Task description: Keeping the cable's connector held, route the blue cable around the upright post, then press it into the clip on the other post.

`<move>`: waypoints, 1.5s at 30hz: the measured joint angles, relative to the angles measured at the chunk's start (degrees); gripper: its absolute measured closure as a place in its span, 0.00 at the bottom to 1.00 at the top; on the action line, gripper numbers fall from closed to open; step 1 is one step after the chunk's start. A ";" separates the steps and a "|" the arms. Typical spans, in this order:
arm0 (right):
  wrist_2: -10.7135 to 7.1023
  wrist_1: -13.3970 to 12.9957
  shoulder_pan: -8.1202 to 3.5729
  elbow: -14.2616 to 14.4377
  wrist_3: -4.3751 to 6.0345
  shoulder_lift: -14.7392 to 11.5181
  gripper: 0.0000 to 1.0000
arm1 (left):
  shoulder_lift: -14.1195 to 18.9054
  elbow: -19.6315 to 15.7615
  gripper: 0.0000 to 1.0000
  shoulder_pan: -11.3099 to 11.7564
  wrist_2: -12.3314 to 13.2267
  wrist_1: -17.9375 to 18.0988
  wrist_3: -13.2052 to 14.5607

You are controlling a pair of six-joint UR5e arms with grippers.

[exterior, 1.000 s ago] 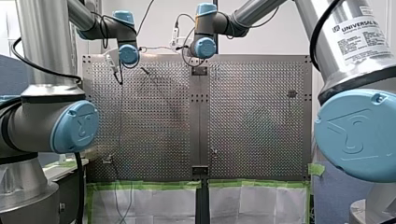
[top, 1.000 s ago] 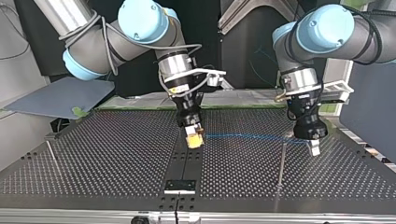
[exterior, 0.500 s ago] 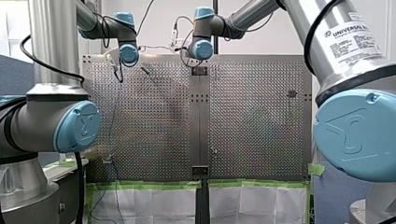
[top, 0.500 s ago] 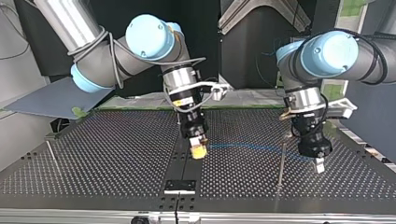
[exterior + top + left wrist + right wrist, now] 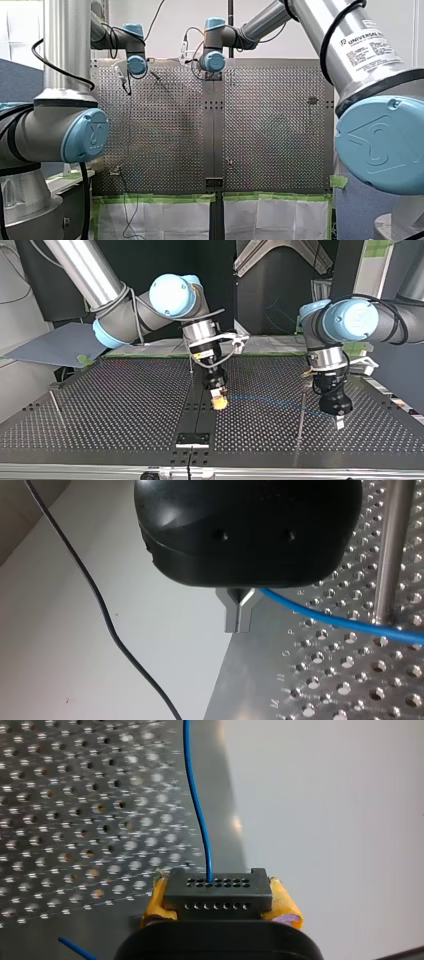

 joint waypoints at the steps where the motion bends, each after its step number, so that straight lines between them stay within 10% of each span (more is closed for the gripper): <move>1: -0.01 0.01 0.00 -0.01 0.00 0.25 1.00 | -0.03 0.00 1.00 0.18 0.05 0.01 -0.07; 45: -0.22 0.62 -1.30 0.04 -1.99 6.37 1.00 | -10.56 0.00 1.00 2.41 6.58 1.74 -2.72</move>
